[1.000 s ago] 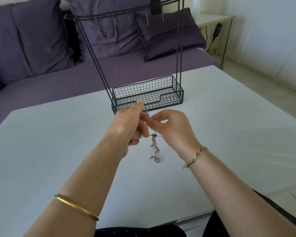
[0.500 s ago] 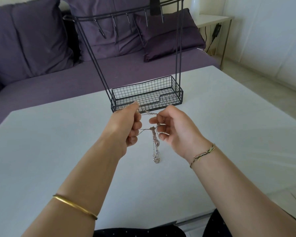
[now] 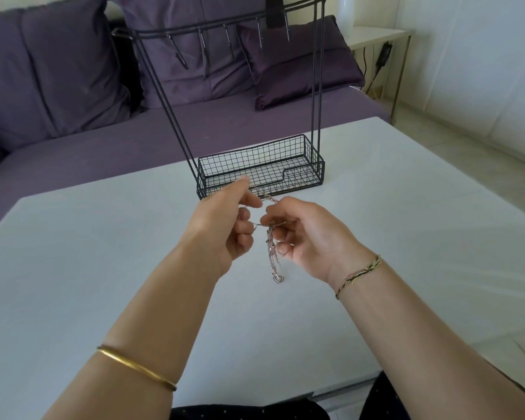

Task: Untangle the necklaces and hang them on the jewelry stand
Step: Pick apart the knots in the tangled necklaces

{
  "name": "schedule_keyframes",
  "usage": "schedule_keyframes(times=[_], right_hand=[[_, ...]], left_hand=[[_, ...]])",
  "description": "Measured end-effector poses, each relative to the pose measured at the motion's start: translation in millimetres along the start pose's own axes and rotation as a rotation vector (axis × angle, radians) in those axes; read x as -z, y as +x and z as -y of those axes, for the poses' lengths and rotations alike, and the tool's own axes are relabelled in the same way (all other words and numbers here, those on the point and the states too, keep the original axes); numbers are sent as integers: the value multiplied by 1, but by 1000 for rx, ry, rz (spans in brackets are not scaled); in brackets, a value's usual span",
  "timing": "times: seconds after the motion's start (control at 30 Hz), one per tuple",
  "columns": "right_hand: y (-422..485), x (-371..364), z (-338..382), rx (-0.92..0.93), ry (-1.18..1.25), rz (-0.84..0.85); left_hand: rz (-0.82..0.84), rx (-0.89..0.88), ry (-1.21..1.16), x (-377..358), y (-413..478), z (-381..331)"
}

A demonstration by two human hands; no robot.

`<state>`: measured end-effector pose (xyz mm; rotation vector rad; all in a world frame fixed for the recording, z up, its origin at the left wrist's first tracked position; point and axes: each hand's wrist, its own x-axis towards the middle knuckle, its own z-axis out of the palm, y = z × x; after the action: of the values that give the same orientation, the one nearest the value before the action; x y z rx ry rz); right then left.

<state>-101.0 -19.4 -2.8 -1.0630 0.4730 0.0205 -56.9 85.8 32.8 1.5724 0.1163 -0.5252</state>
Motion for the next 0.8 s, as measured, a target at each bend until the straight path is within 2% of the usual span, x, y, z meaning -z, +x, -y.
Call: schedule_keyframes(times=[0.2,0.6,0.8], right_hand=[[3,3,-1,100,-41,-41],[7,8,-3,133,-68,-42],[8,7,-7,280,-328,-95]], left_hand=[[-30,-42,105,0,2,2],[25,-2,167,1,-3,2],[84,23,162,0,-4,1]])
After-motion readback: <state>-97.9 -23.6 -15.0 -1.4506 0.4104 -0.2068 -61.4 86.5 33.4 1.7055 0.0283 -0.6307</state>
